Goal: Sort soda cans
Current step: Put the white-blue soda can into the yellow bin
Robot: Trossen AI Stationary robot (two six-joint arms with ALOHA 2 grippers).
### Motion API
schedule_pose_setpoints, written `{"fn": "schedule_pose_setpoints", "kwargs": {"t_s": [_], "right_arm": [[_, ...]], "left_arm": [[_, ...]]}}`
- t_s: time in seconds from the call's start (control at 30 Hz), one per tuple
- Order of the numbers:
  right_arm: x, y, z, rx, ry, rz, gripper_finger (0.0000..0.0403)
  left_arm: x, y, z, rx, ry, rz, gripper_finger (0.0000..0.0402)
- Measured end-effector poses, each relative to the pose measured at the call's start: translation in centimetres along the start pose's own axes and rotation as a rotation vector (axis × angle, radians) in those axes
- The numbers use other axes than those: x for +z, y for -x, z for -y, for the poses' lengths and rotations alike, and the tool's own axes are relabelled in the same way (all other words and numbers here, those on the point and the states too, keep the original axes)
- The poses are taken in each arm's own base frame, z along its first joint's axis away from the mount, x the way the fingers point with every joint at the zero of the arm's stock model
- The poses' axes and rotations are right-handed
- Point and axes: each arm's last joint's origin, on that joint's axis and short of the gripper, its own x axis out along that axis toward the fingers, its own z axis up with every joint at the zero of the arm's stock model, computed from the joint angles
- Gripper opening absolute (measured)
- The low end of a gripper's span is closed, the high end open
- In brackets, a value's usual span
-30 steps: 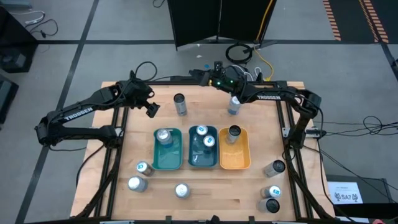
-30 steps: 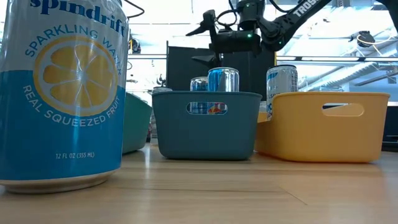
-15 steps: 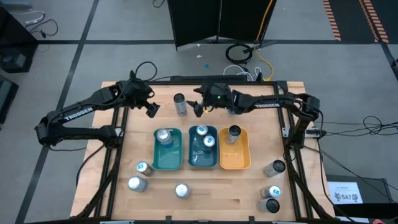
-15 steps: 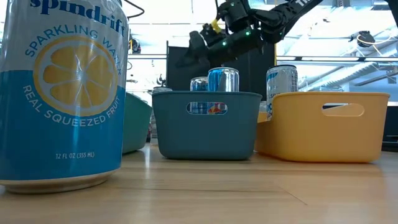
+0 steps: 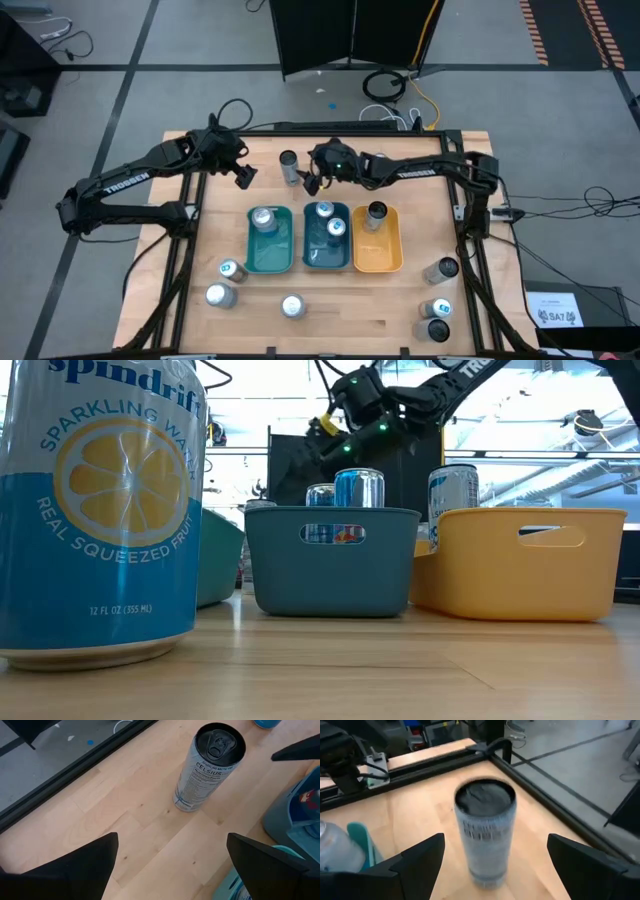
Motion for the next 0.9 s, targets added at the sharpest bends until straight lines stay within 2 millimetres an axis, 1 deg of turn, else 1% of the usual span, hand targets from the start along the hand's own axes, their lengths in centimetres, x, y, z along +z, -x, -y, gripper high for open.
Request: {"fn": "schedule_pose_setpoints", "kwargs": {"t_s": [0.07,0.23,0.33,0.43,0.57,0.7,0.8,0.9], "right_arm": [[0.5,-0.7,-0.3,-0.006,0.021,-0.022,0.0345],[1.0,-3.1,-0.8,-0.060,0.050,-0.145,0.0345],[2.1,-4.1,-1.1,-0.059,0.063,-0.122,0.0345],[2.7,-5.0,-1.4,-0.070,0.063,-0.112,0.0345],[2.4,-6.2,-1.6,-0.068,0.086,-0.182,0.0345],[2.4,-6.9,-1.7,-0.070,0.098,-0.213,0.0343],[2.6,-7.0,-1.8,-0.070,0.092,-0.206,0.0327],[2.6,-7.0,-1.7,-0.076,0.091,-0.205,0.0290]], "left_arm": [[0.0,0.0,0.0,0.000,0.000,0.000,0.0382],[0.0,0.0,0.0,0.000,0.000,-0.001,0.0382],[0.0,0.0,0.0,0.000,0.000,-0.001,0.0382],[0.0,0.0,0.0,0.000,0.000,-0.001,0.0382],[0.0,0.0,0.0,0.001,0.000,-0.004,0.0382],[0.0,0.0,0.0,0.001,0.000,-0.005,0.0382],[0.0,0.0,0.0,0.001,-0.001,-0.005,0.0382],[0.0,0.0,0.0,0.001,-0.001,-0.005,0.0382]]}}
